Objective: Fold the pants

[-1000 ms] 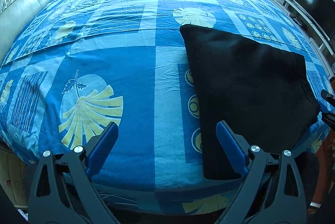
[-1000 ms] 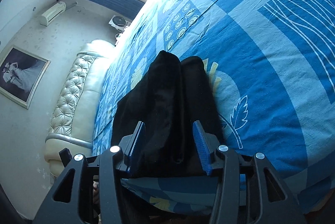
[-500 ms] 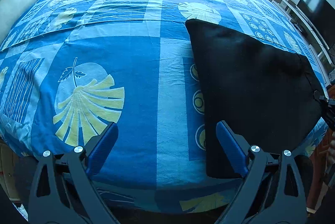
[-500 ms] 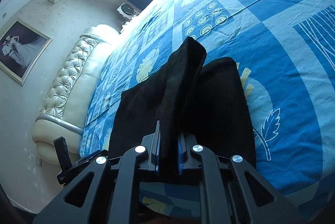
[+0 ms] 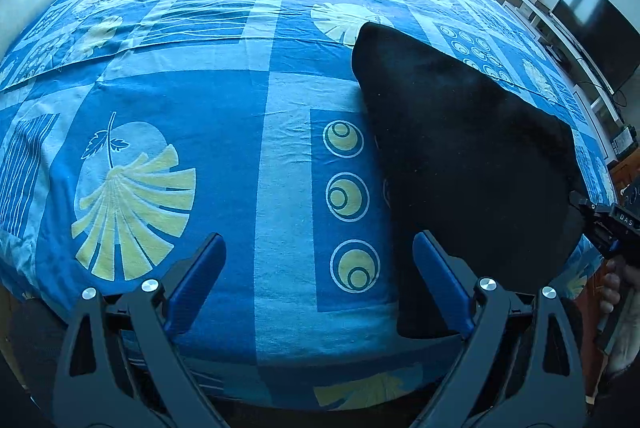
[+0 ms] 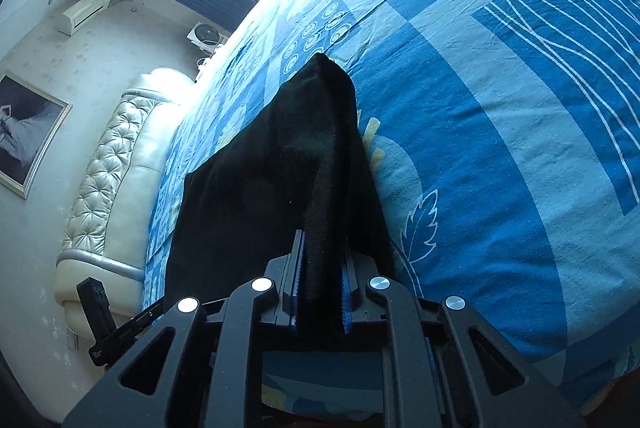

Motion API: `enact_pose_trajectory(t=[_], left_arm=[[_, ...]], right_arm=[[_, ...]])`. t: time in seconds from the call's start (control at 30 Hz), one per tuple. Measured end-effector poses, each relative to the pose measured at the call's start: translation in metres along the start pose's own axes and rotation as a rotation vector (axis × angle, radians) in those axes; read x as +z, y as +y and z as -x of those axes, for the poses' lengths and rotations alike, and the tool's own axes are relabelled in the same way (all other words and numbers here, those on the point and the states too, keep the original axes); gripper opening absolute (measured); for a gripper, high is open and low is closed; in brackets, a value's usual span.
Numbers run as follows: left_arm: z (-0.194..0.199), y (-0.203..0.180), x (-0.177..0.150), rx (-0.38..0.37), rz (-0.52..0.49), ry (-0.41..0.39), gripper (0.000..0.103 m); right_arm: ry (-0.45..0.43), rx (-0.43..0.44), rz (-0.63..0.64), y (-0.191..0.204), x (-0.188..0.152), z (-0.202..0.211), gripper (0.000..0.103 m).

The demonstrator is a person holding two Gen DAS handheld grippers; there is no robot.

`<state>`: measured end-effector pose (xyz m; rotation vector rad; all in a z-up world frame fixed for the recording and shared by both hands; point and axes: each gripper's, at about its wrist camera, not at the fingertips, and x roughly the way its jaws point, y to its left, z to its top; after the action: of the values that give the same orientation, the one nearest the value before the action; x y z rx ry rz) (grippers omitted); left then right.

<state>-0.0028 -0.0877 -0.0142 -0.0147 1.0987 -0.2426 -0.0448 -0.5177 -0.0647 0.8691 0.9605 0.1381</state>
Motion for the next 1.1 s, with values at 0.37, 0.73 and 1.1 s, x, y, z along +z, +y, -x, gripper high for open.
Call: enact_pose_trajectory(t=[0.37, 0.73, 1.1], left_arm=[[0.004, 0.003, 0.001, -0.039, 0.021, 0.005, 0.094], [0.003, -0.012, 0.003, -0.165, 0.023, 0.010, 0.094], [-0.036, -0.030, 0.006, -0.493, 0.110, 0.125, 0.094]], right_arm=[[-0.088, 0.063, -0.098, -0.020, 0.006, 0.042, 0.060], [0.002, 0.127, -0.126, -0.027, -0.003, 0.016, 0.067], [0.030, 0.130, -0.118, -0.021, -0.003, -0.002, 0.071]])
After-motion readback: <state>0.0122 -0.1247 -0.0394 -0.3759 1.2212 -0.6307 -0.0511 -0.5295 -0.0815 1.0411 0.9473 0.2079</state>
